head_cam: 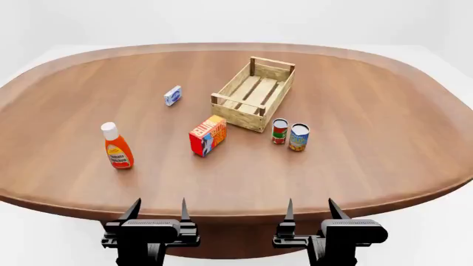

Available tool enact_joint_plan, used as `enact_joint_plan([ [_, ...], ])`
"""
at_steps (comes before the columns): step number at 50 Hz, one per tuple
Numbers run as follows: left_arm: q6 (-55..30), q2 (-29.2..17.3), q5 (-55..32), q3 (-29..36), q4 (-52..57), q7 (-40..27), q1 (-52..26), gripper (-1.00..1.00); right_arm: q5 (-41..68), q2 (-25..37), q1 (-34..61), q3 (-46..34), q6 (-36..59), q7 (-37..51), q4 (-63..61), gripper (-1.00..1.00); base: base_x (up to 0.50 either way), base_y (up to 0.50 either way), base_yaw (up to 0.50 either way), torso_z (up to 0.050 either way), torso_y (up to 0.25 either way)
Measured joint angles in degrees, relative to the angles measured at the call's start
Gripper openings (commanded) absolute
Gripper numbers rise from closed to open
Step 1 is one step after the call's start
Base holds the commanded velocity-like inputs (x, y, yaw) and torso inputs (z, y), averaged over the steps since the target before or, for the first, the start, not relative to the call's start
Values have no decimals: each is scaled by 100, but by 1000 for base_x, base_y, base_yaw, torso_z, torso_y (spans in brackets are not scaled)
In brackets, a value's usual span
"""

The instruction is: Pick up the ketchup, and put it in the wooden tray.

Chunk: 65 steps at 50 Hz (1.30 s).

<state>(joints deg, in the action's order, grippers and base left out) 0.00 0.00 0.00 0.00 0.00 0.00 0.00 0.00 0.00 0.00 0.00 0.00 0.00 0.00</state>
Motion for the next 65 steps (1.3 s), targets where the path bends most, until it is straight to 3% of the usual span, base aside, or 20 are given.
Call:
enact_joint_plan([
  [16, -17, -176, -229, 200, 5, -239, -7, 100, 120, 197, -34, -245, -32, 221, -69, 100, 0, -11, 0, 0, 0],
  [56, -18, -511, -694, 497, -162, -658, -334, 100, 360, 598, 342, -598, 88, 546, -5, 100, 0, -500, 0, 0, 0],
  [65, -53, -629, -710, 564, -120, -672, -544, 100, 395, 722, 600, -625, 388, 578, -112, 100, 0, 0, 0, 0, 0],
])
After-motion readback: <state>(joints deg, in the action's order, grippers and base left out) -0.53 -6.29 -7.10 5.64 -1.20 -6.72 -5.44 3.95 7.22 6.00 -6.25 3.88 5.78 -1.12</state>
